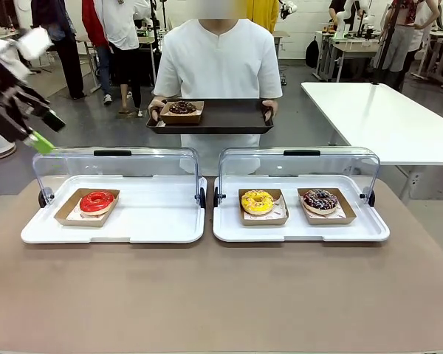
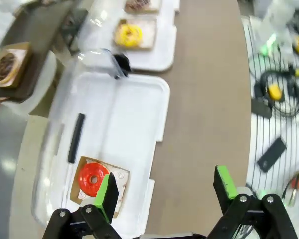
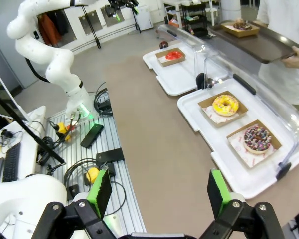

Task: Provide the desired donut to the person.
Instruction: Pick up and lift the Paper togo box containing the Donut pointed at by the person.

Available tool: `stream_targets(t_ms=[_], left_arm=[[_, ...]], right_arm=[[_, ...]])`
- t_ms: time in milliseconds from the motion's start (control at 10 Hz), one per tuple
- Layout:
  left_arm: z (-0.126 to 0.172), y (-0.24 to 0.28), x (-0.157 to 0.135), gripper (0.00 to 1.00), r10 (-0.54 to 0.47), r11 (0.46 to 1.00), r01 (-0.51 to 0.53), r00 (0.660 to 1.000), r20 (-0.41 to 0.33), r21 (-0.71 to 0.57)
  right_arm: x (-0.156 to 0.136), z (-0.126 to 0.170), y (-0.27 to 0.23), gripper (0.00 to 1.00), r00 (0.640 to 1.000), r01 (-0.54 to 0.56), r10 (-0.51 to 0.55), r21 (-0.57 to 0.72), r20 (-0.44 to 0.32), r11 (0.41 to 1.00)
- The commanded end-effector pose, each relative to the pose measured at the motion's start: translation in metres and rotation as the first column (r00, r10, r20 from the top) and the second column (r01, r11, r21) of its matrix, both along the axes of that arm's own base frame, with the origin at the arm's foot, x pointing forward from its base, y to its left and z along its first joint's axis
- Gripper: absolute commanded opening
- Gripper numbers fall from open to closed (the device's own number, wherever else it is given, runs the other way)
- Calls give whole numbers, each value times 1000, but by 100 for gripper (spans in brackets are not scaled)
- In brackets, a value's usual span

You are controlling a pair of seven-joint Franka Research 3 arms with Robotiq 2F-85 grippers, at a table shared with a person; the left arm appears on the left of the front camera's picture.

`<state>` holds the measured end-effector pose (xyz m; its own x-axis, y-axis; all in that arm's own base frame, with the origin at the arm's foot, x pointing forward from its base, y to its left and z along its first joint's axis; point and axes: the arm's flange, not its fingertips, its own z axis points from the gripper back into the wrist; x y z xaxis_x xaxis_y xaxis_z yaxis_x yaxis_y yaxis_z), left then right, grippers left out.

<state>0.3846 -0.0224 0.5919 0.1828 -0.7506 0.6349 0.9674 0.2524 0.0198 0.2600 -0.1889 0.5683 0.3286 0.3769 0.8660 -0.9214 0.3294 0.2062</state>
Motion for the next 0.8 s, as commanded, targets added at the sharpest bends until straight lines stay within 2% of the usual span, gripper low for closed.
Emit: stream_targets(t_ms=[0, 200, 300, 400, 500, 700], left_arm=[[-9, 40, -14, 100, 66, 973, -63, 998, 7, -223], [-19, 90, -6, 100, 82, 930, -92, 996, -41, -356], [-31, 113, -12, 100, 12, 919, -40, 997, -74, -392], [-43, 132, -22, 100, -61, 883, 19, 995, -74, -469], [-52, 151, -22, 100, -95, 843, 60, 995, -39, -534], [-76, 182, -20, 100, -108, 833, 108, 994, 32, -543]], right_arm=[[0, 1, 0, 100, 1000, -8, 8, 7, 8, 1000], [0, 1, 0, 100, 1000, -8, 8, 7, 8, 1000], [0, 1, 0, 100, 1000, -8, 8, 7, 8, 1000], [0, 1, 0, 100, 1000, -8, 8, 7, 8, 1000], [0, 1, 0, 100, 1000, -8, 8, 7, 8, 1000], [0, 1, 0, 100, 1000, -8, 8, 7, 8, 1000]])
